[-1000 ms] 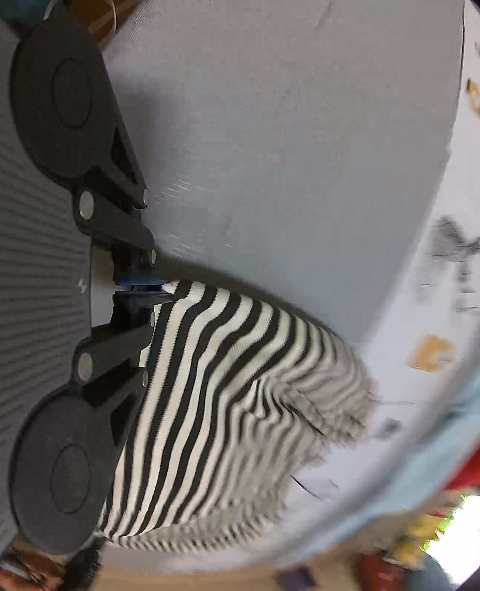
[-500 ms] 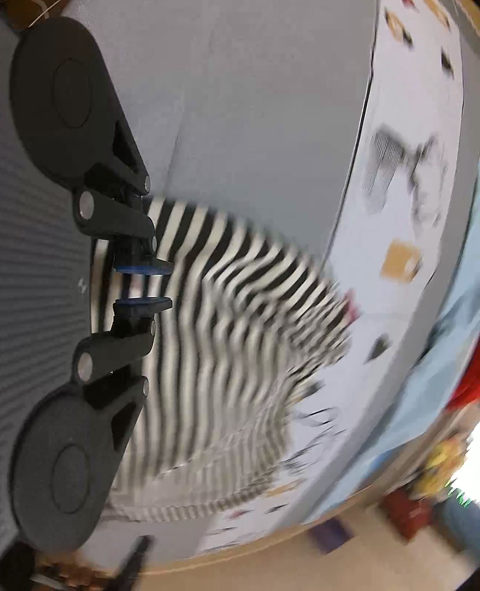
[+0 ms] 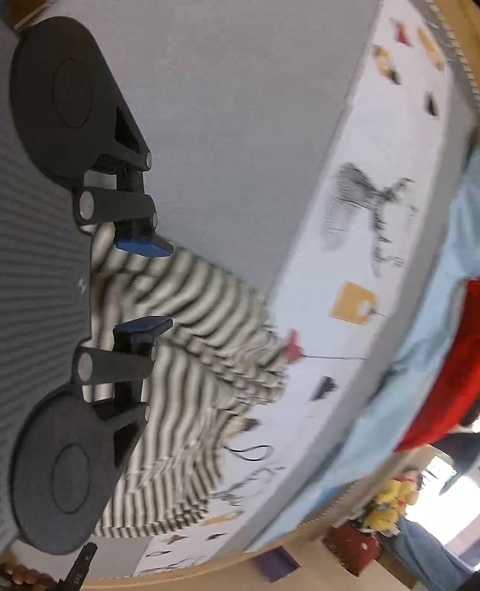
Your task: Fold small clothes
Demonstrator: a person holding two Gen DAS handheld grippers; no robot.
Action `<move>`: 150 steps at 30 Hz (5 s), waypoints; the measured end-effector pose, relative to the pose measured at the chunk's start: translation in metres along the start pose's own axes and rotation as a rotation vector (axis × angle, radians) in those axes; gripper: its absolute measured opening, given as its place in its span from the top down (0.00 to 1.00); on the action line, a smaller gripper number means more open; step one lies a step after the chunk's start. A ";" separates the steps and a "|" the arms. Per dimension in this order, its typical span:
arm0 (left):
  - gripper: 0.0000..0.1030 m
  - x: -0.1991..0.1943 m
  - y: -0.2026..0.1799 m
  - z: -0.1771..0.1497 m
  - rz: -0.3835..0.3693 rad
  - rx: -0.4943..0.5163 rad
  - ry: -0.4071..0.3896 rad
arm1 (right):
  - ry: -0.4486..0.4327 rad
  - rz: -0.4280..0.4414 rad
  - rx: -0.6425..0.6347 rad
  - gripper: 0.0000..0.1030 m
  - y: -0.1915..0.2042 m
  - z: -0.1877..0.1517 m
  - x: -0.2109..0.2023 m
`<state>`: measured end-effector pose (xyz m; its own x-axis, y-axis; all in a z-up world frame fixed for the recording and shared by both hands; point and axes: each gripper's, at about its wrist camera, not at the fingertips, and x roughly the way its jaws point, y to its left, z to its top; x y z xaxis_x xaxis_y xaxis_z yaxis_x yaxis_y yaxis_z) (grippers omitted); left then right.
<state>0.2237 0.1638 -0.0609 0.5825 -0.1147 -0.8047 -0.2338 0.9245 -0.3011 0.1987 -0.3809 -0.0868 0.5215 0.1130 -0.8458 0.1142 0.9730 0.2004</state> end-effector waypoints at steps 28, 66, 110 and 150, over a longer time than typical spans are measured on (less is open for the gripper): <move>0.95 0.104 -0.008 0.059 0.120 0.081 -0.003 | -0.111 -0.090 0.038 0.99 0.016 0.068 0.089; 0.58 0.066 -0.117 -0.024 -0.157 0.553 0.129 | 0.090 0.225 -0.446 0.63 0.089 0.003 0.059; 0.23 -0.166 -0.009 -0.060 -0.054 0.156 -0.357 | -0.258 0.118 -0.130 0.47 0.144 -0.087 -0.098; 0.19 -0.148 0.018 -0.033 -0.060 0.057 -0.299 | -0.154 0.309 -0.842 0.52 0.372 -0.166 -0.008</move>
<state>0.1080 0.1858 0.0358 0.7990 -0.0659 -0.5978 -0.1529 0.9390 -0.3080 0.0969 0.0134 -0.0872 0.5403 0.4238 -0.7269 -0.6734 0.7358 -0.0716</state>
